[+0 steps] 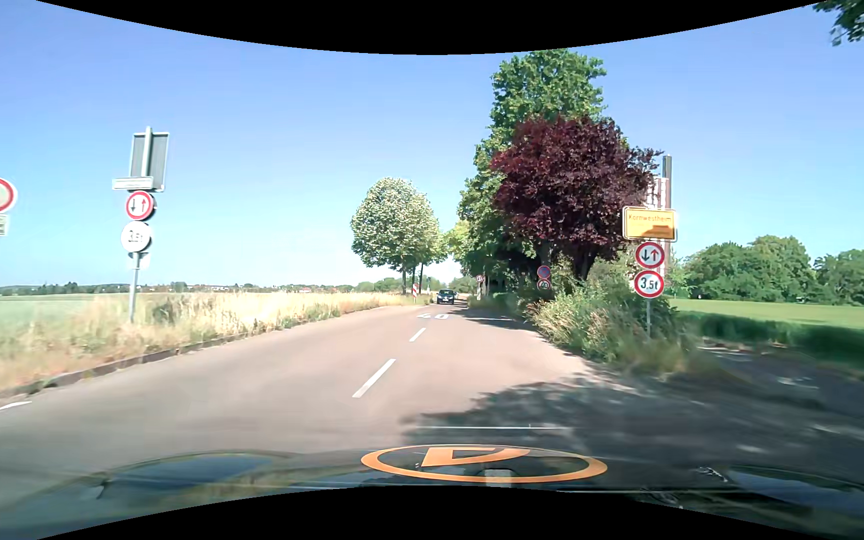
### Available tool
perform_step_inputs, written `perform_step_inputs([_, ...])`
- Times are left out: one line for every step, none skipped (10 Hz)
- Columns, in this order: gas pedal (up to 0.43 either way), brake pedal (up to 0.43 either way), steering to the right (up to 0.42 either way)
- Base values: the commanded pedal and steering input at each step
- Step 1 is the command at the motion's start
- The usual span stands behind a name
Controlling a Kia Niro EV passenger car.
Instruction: Follow the waypoints while adhering to traffic rules and regulations
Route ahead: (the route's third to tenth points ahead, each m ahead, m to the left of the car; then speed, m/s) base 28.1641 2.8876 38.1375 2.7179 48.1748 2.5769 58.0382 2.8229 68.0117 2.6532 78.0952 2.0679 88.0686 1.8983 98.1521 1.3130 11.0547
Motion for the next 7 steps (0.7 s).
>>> perform_step_inputs([0.000, 0.000, 0.011])
perform_step_inputs([0.000, 0.000, 0.011])
perform_step_inputs([0.000, 0.000, 0.011])
perform_step_inputs([0.000, 0.000, 0.011])
perform_step_inputs([0.000, 0.000, 0.011])
perform_step_inputs([0.000, 0.000, 0.011])
perform_step_inputs([0.000, 0.000, 0.011])
